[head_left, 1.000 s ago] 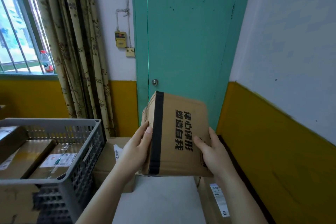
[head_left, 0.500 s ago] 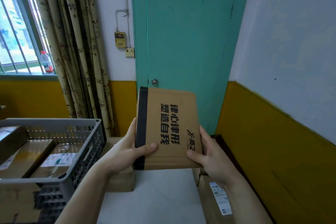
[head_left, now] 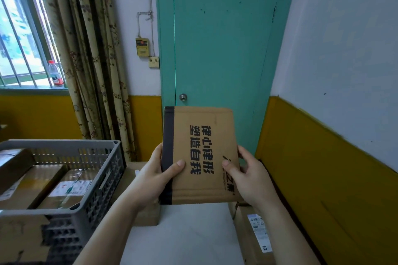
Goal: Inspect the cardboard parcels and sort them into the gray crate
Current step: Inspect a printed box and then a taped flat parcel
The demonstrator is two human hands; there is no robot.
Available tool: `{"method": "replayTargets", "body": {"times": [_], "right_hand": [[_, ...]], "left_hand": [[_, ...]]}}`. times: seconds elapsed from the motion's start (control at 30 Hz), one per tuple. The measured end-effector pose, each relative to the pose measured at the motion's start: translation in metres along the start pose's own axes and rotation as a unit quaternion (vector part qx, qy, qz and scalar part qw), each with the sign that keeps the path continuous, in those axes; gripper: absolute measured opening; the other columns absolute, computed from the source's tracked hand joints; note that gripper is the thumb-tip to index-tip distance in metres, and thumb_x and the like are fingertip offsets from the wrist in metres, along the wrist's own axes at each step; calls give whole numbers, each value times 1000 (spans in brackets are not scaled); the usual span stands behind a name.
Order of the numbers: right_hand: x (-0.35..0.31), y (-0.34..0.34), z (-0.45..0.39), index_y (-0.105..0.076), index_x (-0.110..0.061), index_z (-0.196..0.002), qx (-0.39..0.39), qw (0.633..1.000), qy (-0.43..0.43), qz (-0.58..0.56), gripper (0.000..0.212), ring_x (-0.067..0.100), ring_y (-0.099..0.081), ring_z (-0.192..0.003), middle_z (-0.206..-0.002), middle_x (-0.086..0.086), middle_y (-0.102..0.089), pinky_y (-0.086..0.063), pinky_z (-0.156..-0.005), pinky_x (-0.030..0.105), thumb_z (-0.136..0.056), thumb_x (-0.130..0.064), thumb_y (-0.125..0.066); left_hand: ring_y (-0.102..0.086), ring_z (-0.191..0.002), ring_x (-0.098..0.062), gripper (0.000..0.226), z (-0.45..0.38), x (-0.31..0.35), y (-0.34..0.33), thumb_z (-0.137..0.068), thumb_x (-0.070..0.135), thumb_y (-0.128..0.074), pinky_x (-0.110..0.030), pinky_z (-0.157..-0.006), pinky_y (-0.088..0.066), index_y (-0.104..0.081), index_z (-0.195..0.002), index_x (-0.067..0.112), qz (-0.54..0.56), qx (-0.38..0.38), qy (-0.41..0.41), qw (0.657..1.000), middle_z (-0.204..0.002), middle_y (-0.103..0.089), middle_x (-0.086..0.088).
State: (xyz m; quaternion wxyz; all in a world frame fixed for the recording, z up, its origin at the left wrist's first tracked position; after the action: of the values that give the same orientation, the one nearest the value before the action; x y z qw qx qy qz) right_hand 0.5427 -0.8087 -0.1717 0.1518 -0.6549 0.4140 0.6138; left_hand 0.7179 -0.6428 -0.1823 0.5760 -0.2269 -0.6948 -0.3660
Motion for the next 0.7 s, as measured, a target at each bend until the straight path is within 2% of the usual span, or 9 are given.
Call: {"method": "replayTargets", "body": {"times": [0.07, 0.1, 0.17, 0.3, 0.37, 0.4, 0.5, 0.6, 0.7], "right_hand": [[0, 0, -3, -59, -34, -134, 14, 999, 19, 41, 38, 6, -60, -113, -121, -17, -63, -53, -91, 22, -98, -45, -61], [0, -1, -4, -60, -38, -131, 18, 997, 29, 64, 36, 2, -58, -108, -115, -22, -60, -49, -84, 15, -97, -49, -60], [2, -2, -6, -58, -41, -130, 29, 996, 32, 76, 35, -4, -55, -100, -108, -27, -55, -42, -77, 8, -97, -51, -59], [10, -3, -6, -67, -37, -124, 51, 996, 14, 67, 29, 5, -60, -101, -109, -15, -61, -46, -79, 19, -97, -45, -64], [12, -5, -6, -67, -45, -104, 53, 997, 9, 53, 9, 1, -65, -90, -102, -17, -67, -49, -70, 14, -96, -44, -66], [11, -5, -6, -67, -42, -98, 57, 998, 5, 41, 4, -2, -67, -84, -98, -14, -71, -49, -63, 10, -94, -45, -68], [10, -5, -10, -64, -24, -92, 99, 994, 1, 54, 26, -4, -63, -73, -88, -15, -69, -44, -53, 4, -90, -50, -70], [10, -7, -10, -61, -24, -81, 113, 990, 4, 86, 28, -4, -60, -68, -80, -14, -67, -41, -50, 5, -89, -49, -72], [14, -9, -9, -62, -24, -78, 115, 989, 5, 93, 32, -2, -61, -64, -77, -12, -67, -40, -48, 8, -88, -53, -70]], "left_hand": [[-71, -111, -13, 93, -3, 1, -2, -75, 67, -71, -37, -93, -58, -32, -152, 31, 51, 42, 26, 997, -129, -69, 8], [-72, -106, -13, 90, -4, 2, -3, -73, 69, -66, -30, -82, -59, -36, -147, 30, 48, 73, 33, 996, -125, -68, 7], [-70, -100, -10, 84, -6, 4, -5, -73, 73, -59, -23, -71, -56, -38, -141, 27, 4, 114, 32, 993, -118, -68, 9], [-71, -96, -7, 77, -6, -2, -8, -79, 68, -57, -17, -61, -58, -41, -139, 22, -20, 112, 16, 993, -114, -69, 9], [-73, -95, -9, 71, -7, -5, -6, -81, 66, -61, -20, -63, -60, -43, -134, 23, -5, 115, 29, 993, -114, -70, 7], [-73, -95, -11, 65, -7, -6, -6, -82, 66, -62, -24, -66, -61, -45, -129, 25, 2, 117, 42, 992, -114, -70, 5], [-72, -89, -15, 52, -10, -5, -5, -82, 71, -59, -29, -63, -59, -46, -106, 27, -17, 141, 56, 988, -105, -69, 0], [-71, -84, -15, 55, -12, -4, -5, -83, 71, -54, -28, -60, -56, -46, -102, 20, -55, 150, 36, 987, -99, -70, -2], [-71, -81, -11, 58, -12, -6, -2, -78, 73, -54, -22, -54, -54, -46, -101, 21, -60, 141, 28, 988, -99, -70, -1]]}}
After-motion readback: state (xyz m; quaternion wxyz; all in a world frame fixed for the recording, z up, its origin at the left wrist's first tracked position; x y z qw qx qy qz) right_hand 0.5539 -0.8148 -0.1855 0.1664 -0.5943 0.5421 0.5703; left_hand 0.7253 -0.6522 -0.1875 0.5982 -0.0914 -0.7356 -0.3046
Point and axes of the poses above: each hand's wrist, its own z-axis away from the middle knuckle, its own y-axis out of the back of the hand, x = y × z, the point moved 3 cm from there along -z, towards the middle knuckle
